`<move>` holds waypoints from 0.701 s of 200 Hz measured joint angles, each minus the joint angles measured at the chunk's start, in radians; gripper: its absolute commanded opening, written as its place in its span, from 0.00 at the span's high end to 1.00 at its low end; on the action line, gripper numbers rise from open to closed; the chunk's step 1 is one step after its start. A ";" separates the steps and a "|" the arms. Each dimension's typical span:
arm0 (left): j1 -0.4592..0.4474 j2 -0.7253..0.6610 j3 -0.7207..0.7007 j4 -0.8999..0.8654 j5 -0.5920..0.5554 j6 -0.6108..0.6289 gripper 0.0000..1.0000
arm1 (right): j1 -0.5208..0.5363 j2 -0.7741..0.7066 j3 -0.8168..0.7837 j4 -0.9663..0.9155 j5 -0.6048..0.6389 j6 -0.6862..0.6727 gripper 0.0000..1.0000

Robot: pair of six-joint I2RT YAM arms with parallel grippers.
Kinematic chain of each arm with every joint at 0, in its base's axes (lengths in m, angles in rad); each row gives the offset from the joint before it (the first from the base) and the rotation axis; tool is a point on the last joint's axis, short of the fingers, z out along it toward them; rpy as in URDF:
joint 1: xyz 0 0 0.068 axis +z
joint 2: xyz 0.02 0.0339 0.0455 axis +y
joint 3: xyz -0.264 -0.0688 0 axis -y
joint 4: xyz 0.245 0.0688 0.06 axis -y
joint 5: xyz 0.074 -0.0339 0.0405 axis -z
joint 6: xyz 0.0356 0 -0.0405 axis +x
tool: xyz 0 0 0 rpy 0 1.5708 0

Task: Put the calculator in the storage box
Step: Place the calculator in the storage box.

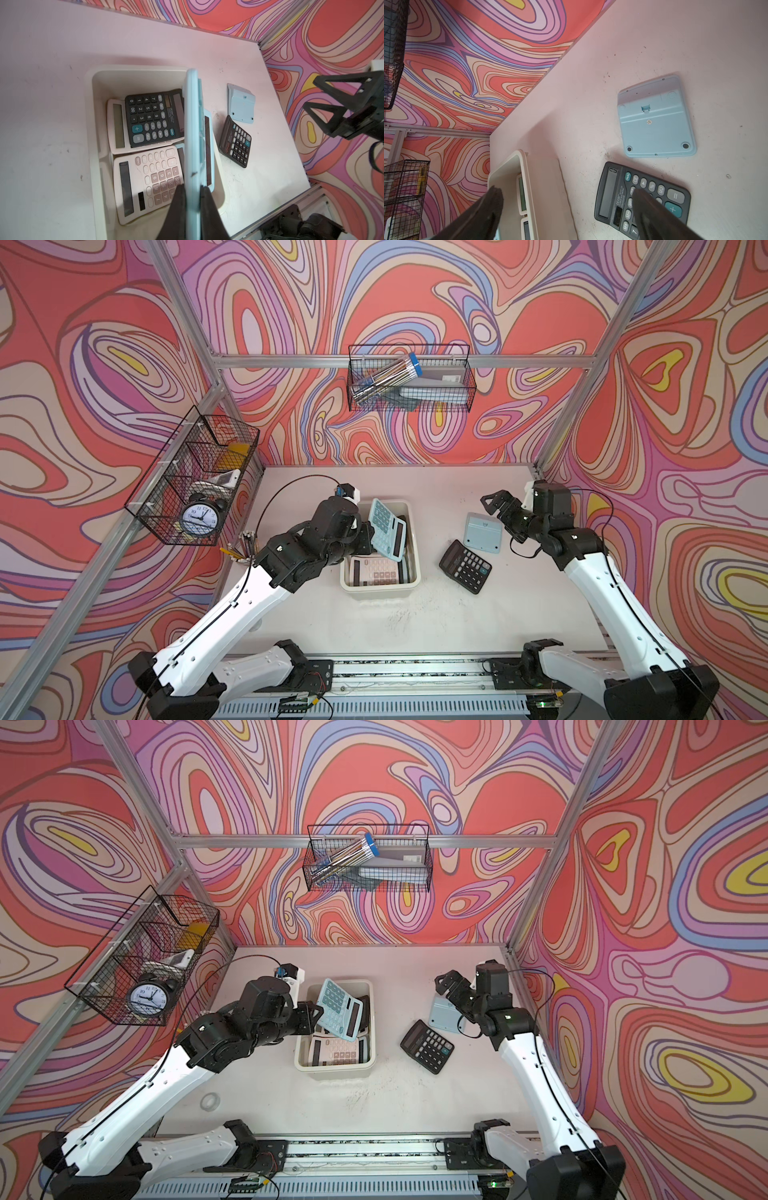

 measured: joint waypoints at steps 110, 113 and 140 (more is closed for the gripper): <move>0.091 -0.076 -0.435 0.262 0.246 -0.399 1.00 | 0.000 0.040 -0.035 0.018 -0.004 0.008 0.02; 0.091 -0.076 -0.443 0.268 0.249 -0.403 1.00 | 0.000 0.040 -0.037 0.018 -0.004 0.008 0.02; 0.096 -0.074 -0.497 0.316 0.267 -0.448 1.00 | 0.000 0.050 -0.052 0.027 -0.010 0.009 0.02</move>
